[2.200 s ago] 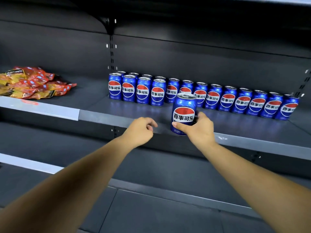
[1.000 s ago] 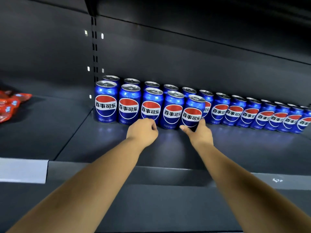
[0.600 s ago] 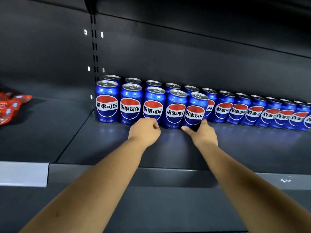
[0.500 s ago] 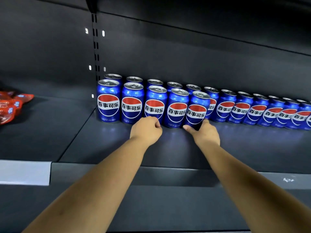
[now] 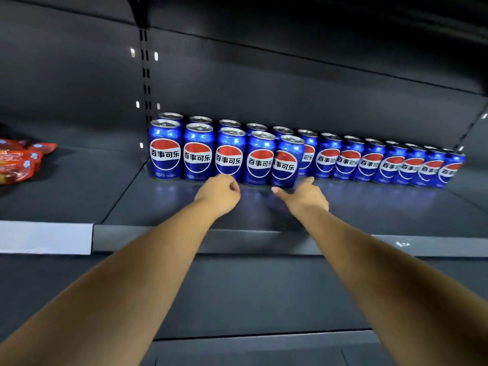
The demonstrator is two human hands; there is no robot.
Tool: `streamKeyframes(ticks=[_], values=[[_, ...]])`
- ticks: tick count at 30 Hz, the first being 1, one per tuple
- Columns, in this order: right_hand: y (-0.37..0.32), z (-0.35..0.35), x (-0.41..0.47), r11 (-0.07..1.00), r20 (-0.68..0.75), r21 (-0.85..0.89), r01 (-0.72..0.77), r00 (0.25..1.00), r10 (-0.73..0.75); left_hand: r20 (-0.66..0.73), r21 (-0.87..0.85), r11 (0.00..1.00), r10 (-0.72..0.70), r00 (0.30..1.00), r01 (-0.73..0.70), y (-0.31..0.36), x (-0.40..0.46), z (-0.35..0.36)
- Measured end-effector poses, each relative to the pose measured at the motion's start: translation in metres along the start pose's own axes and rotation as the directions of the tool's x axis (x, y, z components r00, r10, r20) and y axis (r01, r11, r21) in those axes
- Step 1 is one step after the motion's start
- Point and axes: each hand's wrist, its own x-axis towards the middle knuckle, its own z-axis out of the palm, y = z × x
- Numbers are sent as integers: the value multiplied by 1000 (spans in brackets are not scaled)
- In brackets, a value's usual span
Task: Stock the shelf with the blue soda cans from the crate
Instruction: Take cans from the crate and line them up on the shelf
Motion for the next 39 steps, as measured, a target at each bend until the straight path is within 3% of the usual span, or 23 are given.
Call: streamKeyframes(ticks=[2, 7, 16, 26, 39], values=[[4, -14, -16, 998, -2, 46, 30, 1000, -30, -17, -3, 1000, 6, 1000, -6, 8, -18, -3], [20, -42, -72, 982, 59, -53, 182, 982, -179, -21, 38, 998, 45, 999, -45, 47, -67, 1], [76, -79, -170, 876, 181, -242, 417, 907, -381, -6, 289, 955, 68, 998, -64, 118, -169, 35], [145, -88, -254, 864, 305, -155, 480, 855, -420, 87, 410, 911, -3, 996, -33, 159, -275, 88], [178, -44, -308, 915, 451, -151, 374, 850, -273, 203, 546, 838, -116, 972, -14, 120, -328, 131]])
